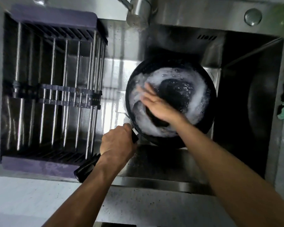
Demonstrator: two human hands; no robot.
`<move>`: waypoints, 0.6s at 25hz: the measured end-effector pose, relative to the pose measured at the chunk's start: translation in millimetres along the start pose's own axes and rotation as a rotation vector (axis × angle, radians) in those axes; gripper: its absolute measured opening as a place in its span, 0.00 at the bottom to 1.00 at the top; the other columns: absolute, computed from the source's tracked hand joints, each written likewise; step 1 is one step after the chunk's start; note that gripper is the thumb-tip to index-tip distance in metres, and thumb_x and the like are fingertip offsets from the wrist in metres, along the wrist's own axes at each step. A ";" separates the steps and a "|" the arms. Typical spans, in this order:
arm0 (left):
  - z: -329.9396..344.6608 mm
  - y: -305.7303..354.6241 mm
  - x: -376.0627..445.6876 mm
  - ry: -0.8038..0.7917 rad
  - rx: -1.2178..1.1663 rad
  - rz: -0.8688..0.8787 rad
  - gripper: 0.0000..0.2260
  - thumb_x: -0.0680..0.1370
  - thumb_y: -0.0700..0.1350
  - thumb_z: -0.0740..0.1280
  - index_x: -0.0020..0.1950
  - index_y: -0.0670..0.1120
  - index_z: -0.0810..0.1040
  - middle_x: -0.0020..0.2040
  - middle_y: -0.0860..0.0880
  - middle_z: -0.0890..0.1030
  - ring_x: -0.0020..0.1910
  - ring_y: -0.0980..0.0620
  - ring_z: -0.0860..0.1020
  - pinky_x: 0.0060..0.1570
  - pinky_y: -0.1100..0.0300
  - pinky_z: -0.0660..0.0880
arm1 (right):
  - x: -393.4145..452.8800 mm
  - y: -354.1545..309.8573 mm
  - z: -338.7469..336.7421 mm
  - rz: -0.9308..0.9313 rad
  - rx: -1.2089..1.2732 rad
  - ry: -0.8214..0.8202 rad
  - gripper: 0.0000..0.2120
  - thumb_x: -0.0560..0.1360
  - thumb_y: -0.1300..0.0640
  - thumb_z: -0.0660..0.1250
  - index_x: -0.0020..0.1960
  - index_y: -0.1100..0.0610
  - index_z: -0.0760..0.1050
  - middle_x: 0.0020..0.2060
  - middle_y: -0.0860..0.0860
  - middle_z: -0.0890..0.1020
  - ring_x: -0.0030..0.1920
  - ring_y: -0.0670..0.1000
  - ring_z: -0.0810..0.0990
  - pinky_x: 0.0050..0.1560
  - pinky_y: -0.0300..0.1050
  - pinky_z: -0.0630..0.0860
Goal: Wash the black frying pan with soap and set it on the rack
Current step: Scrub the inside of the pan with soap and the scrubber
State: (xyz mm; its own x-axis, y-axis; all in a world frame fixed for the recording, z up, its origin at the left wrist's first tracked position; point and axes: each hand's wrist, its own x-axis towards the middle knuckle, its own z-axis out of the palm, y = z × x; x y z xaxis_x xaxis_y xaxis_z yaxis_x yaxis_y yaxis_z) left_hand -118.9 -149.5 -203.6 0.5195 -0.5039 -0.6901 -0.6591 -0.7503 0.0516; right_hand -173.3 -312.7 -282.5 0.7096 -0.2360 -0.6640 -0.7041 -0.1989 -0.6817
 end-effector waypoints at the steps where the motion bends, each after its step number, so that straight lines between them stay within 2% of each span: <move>1: -0.4 -0.3 0.4 0.000 -0.006 -0.009 0.17 0.76 0.57 0.66 0.57 0.47 0.72 0.50 0.47 0.80 0.49 0.44 0.80 0.42 0.55 0.71 | 7.6 9.3 -20.8 0.070 -0.106 0.068 0.23 0.86 0.47 0.50 0.80 0.45 0.55 0.81 0.46 0.42 0.80 0.50 0.40 0.76 0.48 0.39; 3: -1.1 -0.9 -0.9 -0.003 -0.009 -0.014 0.16 0.76 0.56 0.67 0.57 0.47 0.72 0.50 0.46 0.80 0.48 0.44 0.80 0.41 0.55 0.71 | -23.6 45.4 -29.7 0.260 -0.223 0.117 0.24 0.85 0.45 0.49 0.81 0.44 0.52 0.81 0.46 0.40 0.80 0.50 0.38 0.77 0.50 0.38; 4: -1.5 -2.3 -0.6 0.003 -0.010 -0.015 0.16 0.76 0.55 0.67 0.58 0.47 0.72 0.50 0.46 0.80 0.48 0.44 0.80 0.40 0.55 0.70 | -39.4 50.8 -11.3 0.281 -0.226 0.041 0.25 0.85 0.45 0.50 0.81 0.45 0.52 0.81 0.45 0.41 0.80 0.49 0.38 0.78 0.51 0.38; 6: -0.2 -1.9 -0.4 -0.003 0.006 -0.017 0.17 0.76 0.55 0.68 0.58 0.47 0.72 0.50 0.46 0.80 0.48 0.45 0.80 0.40 0.55 0.70 | -32.7 26.5 31.7 0.024 -0.026 -0.096 0.25 0.85 0.46 0.52 0.80 0.44 0.54 0.81 0.43 0.43 0.80 0.46 0.39 0.79 0.48 0.39; 7: 2.2 -2.2 -1.4 -0.011 0.003 -0.019 0.17 0.76 0.56 0.67 0.58 0.47 0.72 0.50 0.47 0.80 0.48 0.45 0.80 0.40 0.55 0.71 | -12.4 15.7 26.8 -0.043 0.036 -0.090 0.25 0.85 0.47 0.52 0.80 0.44 0.53 0.81 0.44 0.44 0.80 0.46 0.40 0.78 0.45 0.39; 8: 2.8 -0.4 0.7 -0.004 -0.008 -0.017 0.17 0.76 0.56 0.67 0.57 0.47 0.72 0.49 0.47 0.80 0.48 0.45 0.80 0.40 0.55 0.71 | 8.2 12.7 6.3 -0.070 -0.050 0.011 0.25 0.85 0.47 0.52 0.80 0.44 0.53 0.81 0.47 0.44 0.80 0.49 0.40 0.77 0.43 0.39; 10: 2.5 -2.1 1.7 0.000 -0.018 -0.016 0.16 0.76 0.56 0.67 0.57 0.48 0.72 0.48 0.48 0.80 0.47 0.46 0.80 0.40 0.56 0.71 | 12.0 32.8 -31.4 0.100 -0.257 0.154 0.25 0.85 0.46 0.50 0.81 0.46 0.52 0.81 0.51 0.42 0.80 0.53 0.39 0.76 0.45 0.39; 11: 1.2 -2.2 2.3 0.002 -0.024 -0.014 0.16 0.76 0.55 0.67 0.57 0.47 0.73 0.48 0.48 0.80 0.46 0.46 0.80 0.40 0.56 0.71 | -11.2 43.2 -32.7 0.217 -0.277 0.149 0.25 0.85 0.45 0.49 0.81 0.46 0.52 0.81 0.50 0.41 0.80 0.52 0.39 0.76 0.45 0.38; 12: -0.3 -2.4 2.1 0.003 -0.028 -0.015 0.16 0.76 0.55 0.67 0.57 0.47 0.73 0.49 0.48 0.80 0.47 0.46 0.80 0.40 0.56 0.72 | -32.7 44.5 -18.0 0.282 -0.248 0.047 0.25 0.85 0.45 0.49 0.81 0.48 0.53 0.81 0.49 0.41 0.80 0.51 0.39 0.76 0.45 0.39; 14: -2.5 -1.5 1.4 0.000 -0.012 -0.017 0.16 0.76 0.55 0.67 0.57 0.47 0.73 0.49 0.47 0.80 0.47 0.45 0.80 0.41 0.55 0.72 | -37.3 14.6 29.4 0.072 -0.018 -0.149 0.24 0.86 0.47 0.50 0.79 0.52 0.59 0.81 0.50 0.48 0.81 0.51 0.45 0.76 0.46 0.45; 15: -1.5 0.2 0.9 -0.002 -0.009 -0.015 0.16 0.76 0.55 0.66 0.57 0.47 0.72 0.49 0.47 0.80 0.48 0.44 0.80 0.41 0.55 0.71 | -20.5 -0.6 26.6 -0.009 0.137 -0.150 0.23 0.86 0.48 0.51 0.79 0.52 0.59 0.81 0.50 0.50 0.80 0.51 0.46 0.76 0.46 0.47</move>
State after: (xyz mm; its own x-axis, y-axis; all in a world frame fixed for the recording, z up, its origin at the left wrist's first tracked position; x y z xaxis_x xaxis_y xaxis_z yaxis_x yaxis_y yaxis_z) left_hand -117.8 -150.7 -203.1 0.5281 -0.4919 -0.6922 -0.6463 -0.7616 0.0482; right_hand -186.6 -282.4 -276.7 0.7194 -0.0880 -0.6890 -0.6943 -0.0664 -0.7166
